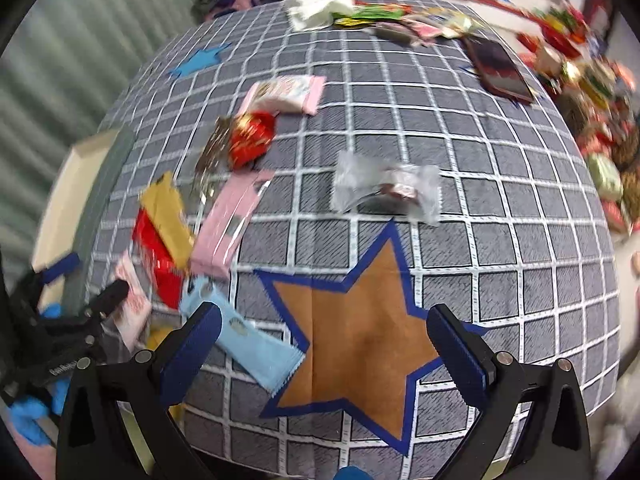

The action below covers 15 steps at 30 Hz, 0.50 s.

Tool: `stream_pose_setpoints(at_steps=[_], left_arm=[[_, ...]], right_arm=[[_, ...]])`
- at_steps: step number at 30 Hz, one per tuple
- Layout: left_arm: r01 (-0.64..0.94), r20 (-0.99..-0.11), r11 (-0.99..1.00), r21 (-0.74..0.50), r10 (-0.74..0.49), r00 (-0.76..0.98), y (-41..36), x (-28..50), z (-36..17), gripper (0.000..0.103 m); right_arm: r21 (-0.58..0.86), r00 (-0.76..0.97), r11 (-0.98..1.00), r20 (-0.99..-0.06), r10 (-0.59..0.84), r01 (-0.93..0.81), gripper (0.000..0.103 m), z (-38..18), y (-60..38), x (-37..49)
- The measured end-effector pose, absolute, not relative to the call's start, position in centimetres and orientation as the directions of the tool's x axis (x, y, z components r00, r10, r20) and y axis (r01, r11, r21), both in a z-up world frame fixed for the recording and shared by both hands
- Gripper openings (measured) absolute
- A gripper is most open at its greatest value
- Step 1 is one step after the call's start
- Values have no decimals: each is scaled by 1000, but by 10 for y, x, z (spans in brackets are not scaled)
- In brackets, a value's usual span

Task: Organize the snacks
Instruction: 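Move both tools over the pile of snack packets on the table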

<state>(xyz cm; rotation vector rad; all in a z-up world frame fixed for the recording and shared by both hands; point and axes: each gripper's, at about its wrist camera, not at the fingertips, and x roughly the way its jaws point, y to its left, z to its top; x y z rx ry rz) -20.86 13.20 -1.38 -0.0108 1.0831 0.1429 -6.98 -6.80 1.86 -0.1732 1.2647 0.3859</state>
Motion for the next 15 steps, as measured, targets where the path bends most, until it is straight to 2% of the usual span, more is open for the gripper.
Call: stream_pose_setpoints(at_steps=[2, 5, 10, 15], left_arm=[[-93, -888, 993, 72, 106, 448, 136, -148, -26, 103], [-81, -890, 994, 80, 108, 443, 134, -119, -42, 103], [-94, -894, 994, 49, 85, 439, 134, -110, -37, 103], [-117, -906, 992, 55, 98, 411, 133, -106, -29, 103]], right_arm=[[46, 239, 899, -957, 165, -436, 103, 14, -58, -75], [9, 215, 850, -966, 143, -527, 103, 2, -43, -84], [-64, 216, 802, -973, 82, -594, 103, -22, -22, -86], [-33, 213, 812, -971, 113, -583, 103, -26, -18, -64]])
